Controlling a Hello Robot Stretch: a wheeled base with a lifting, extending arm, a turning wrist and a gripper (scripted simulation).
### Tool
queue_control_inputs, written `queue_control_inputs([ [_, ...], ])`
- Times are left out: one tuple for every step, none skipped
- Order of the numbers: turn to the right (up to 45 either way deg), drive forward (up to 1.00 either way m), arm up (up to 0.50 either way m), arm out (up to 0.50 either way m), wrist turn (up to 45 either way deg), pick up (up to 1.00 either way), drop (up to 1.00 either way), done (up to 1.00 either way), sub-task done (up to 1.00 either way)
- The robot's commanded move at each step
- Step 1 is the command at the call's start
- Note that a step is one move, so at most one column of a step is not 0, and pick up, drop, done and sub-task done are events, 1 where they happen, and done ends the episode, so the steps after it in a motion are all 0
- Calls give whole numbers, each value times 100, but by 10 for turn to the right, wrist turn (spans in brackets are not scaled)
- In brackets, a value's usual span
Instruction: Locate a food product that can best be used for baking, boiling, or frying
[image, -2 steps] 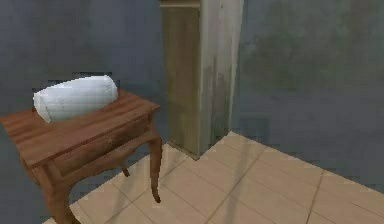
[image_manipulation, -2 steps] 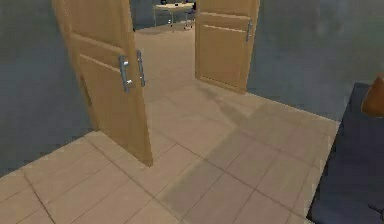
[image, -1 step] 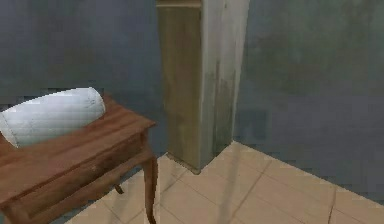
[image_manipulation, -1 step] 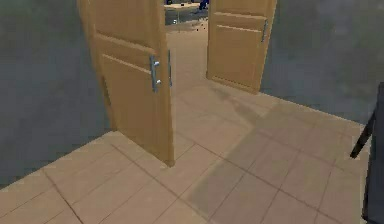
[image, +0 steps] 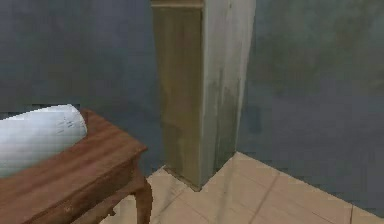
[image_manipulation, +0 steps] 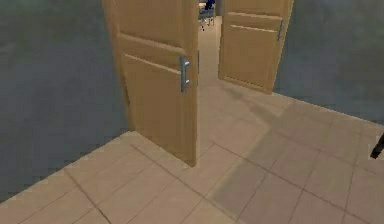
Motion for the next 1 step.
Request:
queue_control_inputs([
  [450,0,0,0,0,0,0,0,0],
])
